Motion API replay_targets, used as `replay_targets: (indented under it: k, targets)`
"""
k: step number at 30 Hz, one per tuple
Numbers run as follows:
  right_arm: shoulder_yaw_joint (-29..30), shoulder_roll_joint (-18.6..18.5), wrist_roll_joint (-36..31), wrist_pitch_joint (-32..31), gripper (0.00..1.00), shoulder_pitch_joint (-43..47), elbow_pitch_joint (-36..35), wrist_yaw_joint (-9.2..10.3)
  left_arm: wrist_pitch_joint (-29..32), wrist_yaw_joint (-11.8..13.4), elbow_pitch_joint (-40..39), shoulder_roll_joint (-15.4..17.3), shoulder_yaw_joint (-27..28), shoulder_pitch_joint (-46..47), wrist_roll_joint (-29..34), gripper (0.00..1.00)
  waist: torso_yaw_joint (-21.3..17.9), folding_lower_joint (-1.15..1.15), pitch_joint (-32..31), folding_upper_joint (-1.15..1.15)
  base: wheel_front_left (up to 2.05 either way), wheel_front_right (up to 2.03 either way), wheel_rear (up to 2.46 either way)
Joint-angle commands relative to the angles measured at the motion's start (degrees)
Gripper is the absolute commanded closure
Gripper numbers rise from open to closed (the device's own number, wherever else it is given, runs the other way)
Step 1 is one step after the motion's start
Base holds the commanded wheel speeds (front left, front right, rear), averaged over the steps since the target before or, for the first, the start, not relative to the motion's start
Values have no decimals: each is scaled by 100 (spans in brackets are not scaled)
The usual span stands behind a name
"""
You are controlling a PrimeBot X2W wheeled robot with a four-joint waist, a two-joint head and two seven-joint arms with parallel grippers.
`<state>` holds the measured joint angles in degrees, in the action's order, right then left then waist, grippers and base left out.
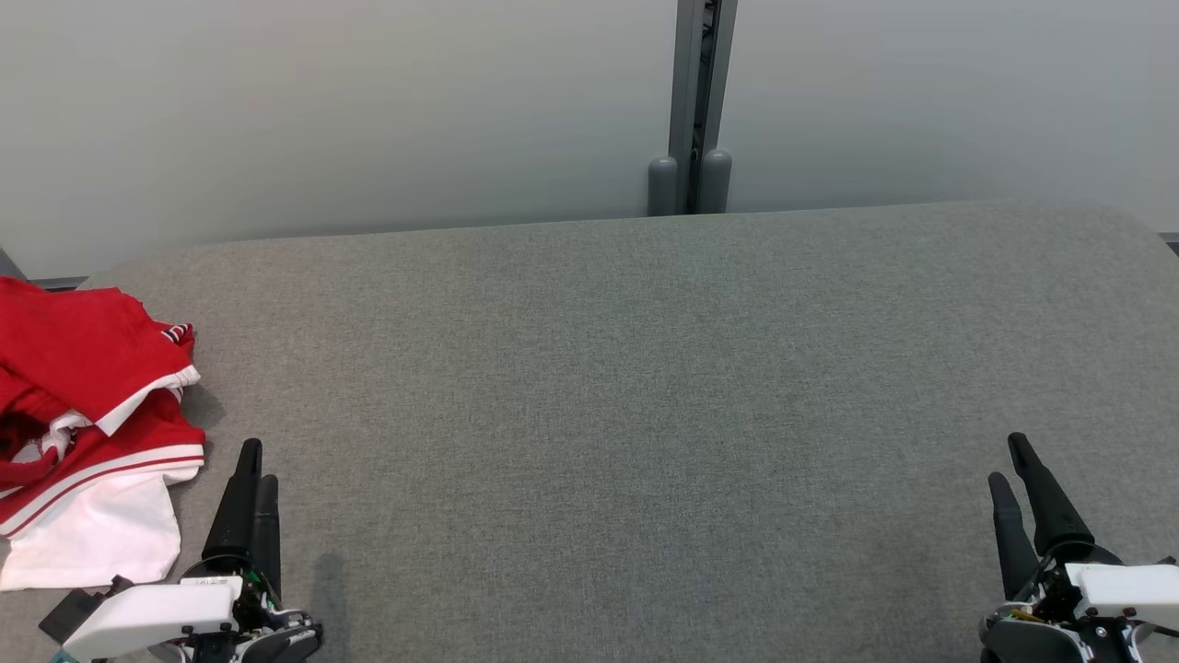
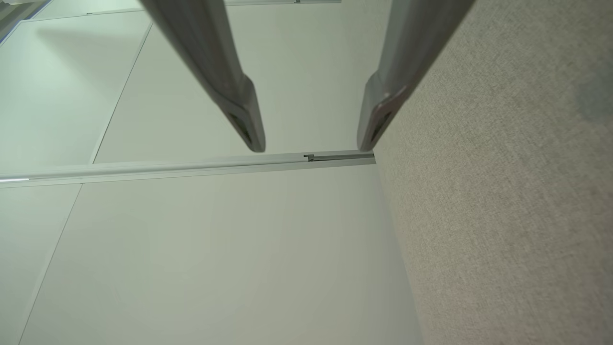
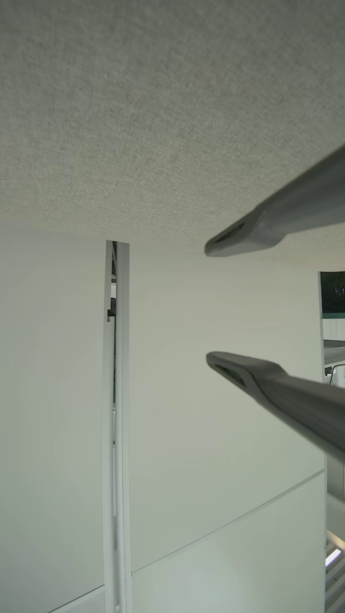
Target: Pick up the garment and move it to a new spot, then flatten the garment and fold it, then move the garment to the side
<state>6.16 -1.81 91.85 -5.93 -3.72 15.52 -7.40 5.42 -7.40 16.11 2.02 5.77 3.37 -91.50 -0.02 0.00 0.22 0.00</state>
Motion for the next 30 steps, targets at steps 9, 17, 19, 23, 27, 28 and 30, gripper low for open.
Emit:
replay_targets:
  k: [9, 17, 19, 23, 27, 28, 30]
  targets:
    - [-183, -218, -806, 306, 0, -98, -116, -6, -255, -3, -118, 79, -66, 114, 973, 0, -1, 0, 3, 0, 0, 0, 0]
    - [-222, -225, -1723, 512, 0, -40, -156, -6, -461, -3, -159, 69, -154, 39, 1979, 0, -8, 0, -1, 0, 0, 0, 0]
    - [-237, -222, -1939, 560, 0, -15, -162, -7, -509, -4, -180, 66, -165, 18, 2208, 0, -11, 0, -5, 0, 0, 0, 0]
    - [-267, -230, -2366, 654, 0, 16, -185, -7, -604, 0, -189, 62, -162, -30, 2669, 0, -20, 0, -11, 0, 0, 0, 0]
    - [-305, -244, -2782, 744, 0, 46, -187, -7, -691, 28, -164, 61, -162, -58, 3090, 0, -33, 0, -14, 0, 0, 0, 0]
    - [-307, -242, -2873, 767, 0, 54, -185, -7, -714, 37, -160, 61, -165, -64, 3190, 0, -36, 0, -14, 0, 0, 0, 0]
    - [-316, -248, -3061, 810, 0, 66, -179, -8, -757, 53, -151, 62, -174, -73, 3371, 0, -41, 0, -13, 0, 0, 0, 0]
